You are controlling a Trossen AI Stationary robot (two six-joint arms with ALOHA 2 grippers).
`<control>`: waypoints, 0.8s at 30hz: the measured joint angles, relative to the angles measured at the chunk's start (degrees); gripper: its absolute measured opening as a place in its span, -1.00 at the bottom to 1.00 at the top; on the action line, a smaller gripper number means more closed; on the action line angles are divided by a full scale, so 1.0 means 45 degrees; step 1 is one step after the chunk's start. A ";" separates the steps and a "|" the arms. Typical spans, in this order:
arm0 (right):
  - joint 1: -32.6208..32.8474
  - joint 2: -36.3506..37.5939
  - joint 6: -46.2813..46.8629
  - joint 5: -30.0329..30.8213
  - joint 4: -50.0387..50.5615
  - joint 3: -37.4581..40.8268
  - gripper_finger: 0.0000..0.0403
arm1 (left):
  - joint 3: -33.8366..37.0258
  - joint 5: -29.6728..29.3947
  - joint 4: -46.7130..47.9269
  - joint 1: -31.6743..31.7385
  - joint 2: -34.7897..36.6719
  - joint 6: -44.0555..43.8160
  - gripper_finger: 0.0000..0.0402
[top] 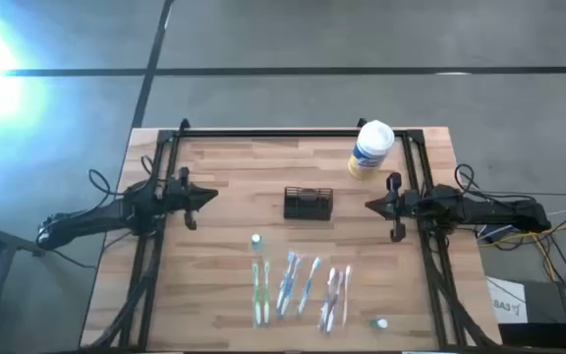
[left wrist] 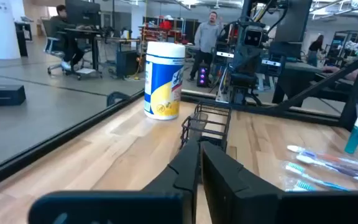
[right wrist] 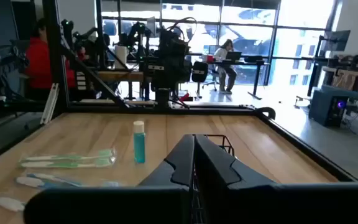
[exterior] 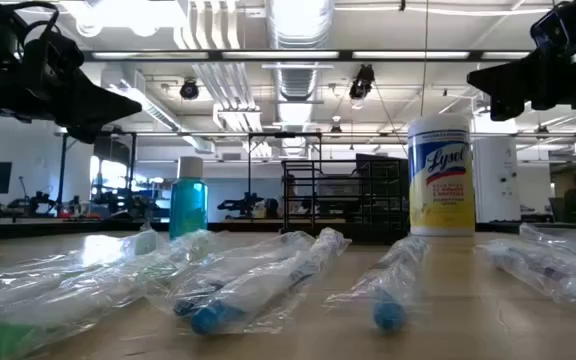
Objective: Pick & Place toothbrushing station
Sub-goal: Put the left blue mouthwash into the wire organizer
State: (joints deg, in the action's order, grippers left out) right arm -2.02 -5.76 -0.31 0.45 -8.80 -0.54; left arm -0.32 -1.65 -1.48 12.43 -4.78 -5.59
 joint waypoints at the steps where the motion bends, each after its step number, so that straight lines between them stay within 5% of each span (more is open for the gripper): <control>1: 0.0000 0.0000 0.0028 0.0001 0.0000 0.0000 -0.96 | 0.0000 -0.0012 -0.0038 0.0000 0.0000 0.0039 -0.87; 17: 0.0000 -0.0005 -0.0026 0.0035 0.0000 0.0000 -0.96 | -0.0101 -0.0962 -0.0343 0.0000 -0.0018 -0.0094 -0.92; 24: 0.0000 0.0000 -0.0598 0.0039 0.0000 0.0000 -0.96 | -0.2058 -0.0962 0.0924 0.0000 -0.0774 -0.0034 -0.96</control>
State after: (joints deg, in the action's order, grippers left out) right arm -2.02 -5.76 -3.00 0.62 -8.80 -0.54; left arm -9.58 -5.98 2.68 12.43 -8.26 -5.74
